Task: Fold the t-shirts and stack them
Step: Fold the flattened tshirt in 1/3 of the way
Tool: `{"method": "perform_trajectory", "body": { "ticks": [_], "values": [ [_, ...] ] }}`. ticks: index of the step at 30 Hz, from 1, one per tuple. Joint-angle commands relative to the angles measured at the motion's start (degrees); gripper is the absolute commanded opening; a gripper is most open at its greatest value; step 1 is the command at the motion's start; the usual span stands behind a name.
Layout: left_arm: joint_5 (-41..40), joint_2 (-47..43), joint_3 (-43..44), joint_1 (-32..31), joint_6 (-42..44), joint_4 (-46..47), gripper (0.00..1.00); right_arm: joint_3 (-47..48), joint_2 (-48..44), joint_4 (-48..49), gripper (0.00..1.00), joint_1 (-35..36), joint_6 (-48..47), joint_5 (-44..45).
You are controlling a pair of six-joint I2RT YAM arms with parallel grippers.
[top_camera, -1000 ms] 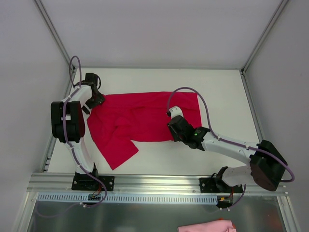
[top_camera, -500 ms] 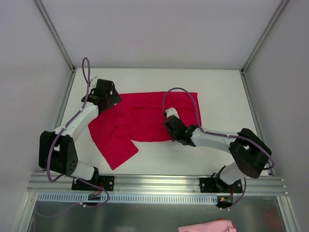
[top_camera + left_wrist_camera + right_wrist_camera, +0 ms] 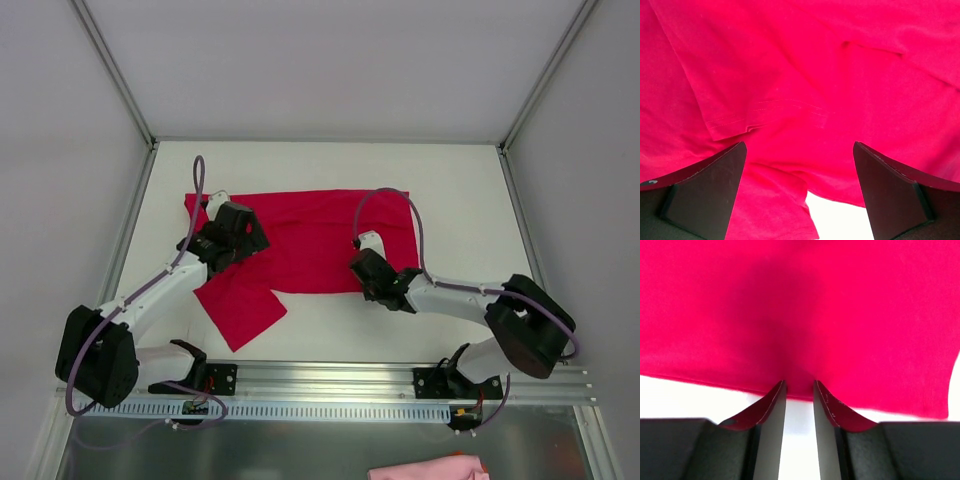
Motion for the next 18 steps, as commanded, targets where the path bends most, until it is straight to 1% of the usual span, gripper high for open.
{"method": "perform_trajectory", "body": {
  "ticks": [1, 5, 8, 12, 14, 17, 18],
  "values": [
    [-3.0, -3.5, -1.5, -2.2, -2.0, 2.1, 0.9, -2.1, -5.0, -4.4, 0.31, 0.7, 7.9, 4.3],
    [-6.9, -5.7, -2.0, -4.2, -3.6, 0.3, 0.9, -4.0, -9.1, -8.8, 0.31, 1.4, 11.7, 7.6],
    [-6.8, -7.1, -3.4, -4.6, -3.9, 0.8, 0.9, -4.0, -9.9, -11.7, 0.31, 1.5, 13.5, 9.0],
    [-7.1, -8.3, -4.3, -5.0, -4.2, 0.1, 0.9, -3.1, -13.2, -19.0, 0.3, 2.2, 16.8, 13.9],
    [-6.8, -8.4, -4.9, -5.3, -3.9, 1.2, 0.91, -3.4, -14.8, -18.7, 0.3, 2.2, 16.8, 14.7],
    [-6.3, -7.4, -5.0, -6.1, -2.3, 2.6, 0.91, -2.0, -17.2, -17.2, 0.3, 2.2, 14.0, 16.2],
    [-6.4, -7.3, -4.8, -6.5, -2.1, 2.5, 0.91, -1.5, -17.4, -15.7, 0.3, 2.3, 11.7, 16.0]
  ]
}}
